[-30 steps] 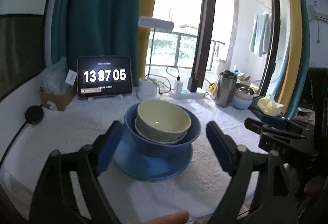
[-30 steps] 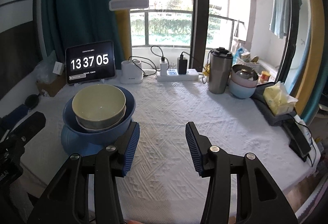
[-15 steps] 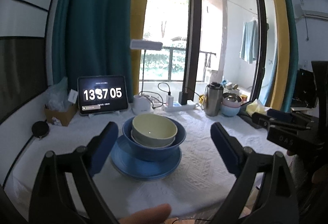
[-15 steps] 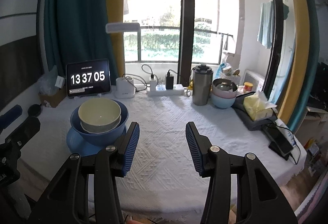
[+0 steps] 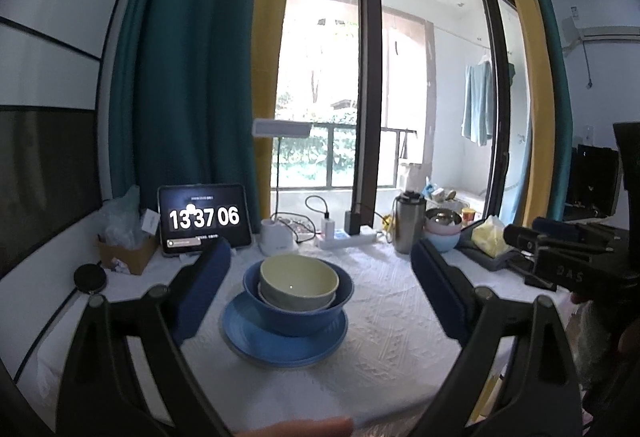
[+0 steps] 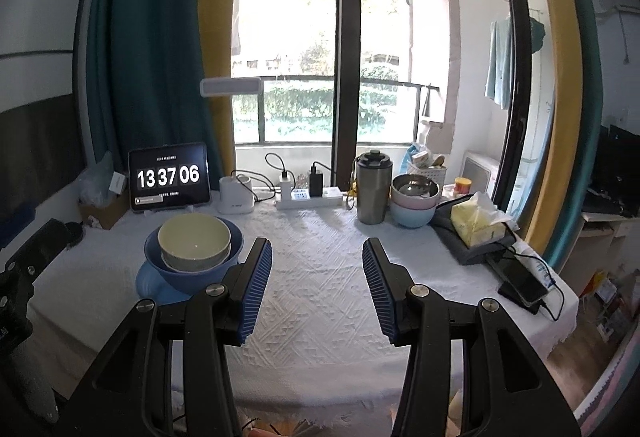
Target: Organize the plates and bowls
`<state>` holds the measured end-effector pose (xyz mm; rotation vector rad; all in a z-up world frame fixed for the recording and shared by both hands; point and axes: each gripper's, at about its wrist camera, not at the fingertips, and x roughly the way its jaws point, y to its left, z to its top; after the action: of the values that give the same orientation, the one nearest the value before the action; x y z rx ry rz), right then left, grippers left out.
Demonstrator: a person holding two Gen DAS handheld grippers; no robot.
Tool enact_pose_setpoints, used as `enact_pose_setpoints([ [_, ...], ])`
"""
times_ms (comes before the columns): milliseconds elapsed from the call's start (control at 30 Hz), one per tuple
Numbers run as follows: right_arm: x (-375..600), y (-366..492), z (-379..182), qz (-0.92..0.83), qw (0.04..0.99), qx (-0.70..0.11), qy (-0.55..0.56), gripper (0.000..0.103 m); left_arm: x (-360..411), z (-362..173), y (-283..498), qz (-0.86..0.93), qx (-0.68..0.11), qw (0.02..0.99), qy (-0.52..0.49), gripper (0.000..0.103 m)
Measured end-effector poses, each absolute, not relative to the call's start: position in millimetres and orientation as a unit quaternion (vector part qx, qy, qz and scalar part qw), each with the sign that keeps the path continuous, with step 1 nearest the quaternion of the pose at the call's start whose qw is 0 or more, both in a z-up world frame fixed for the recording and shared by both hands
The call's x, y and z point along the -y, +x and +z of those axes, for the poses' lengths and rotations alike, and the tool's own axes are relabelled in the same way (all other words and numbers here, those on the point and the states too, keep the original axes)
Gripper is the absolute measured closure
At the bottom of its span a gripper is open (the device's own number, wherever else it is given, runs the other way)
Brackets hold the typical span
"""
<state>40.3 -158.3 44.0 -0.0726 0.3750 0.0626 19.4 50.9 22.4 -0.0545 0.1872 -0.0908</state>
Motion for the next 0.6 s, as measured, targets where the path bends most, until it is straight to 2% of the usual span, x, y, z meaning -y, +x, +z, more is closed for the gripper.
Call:
enact_pose_setpoints([
  [600, 166.7, 23.4, 60.8, 0.027, 0.986, -0.166, -0.025, 0.052, -53.1, 35.3, 12.6, -0.035, -0.083, 0.995, -0.037, 0.010],
])
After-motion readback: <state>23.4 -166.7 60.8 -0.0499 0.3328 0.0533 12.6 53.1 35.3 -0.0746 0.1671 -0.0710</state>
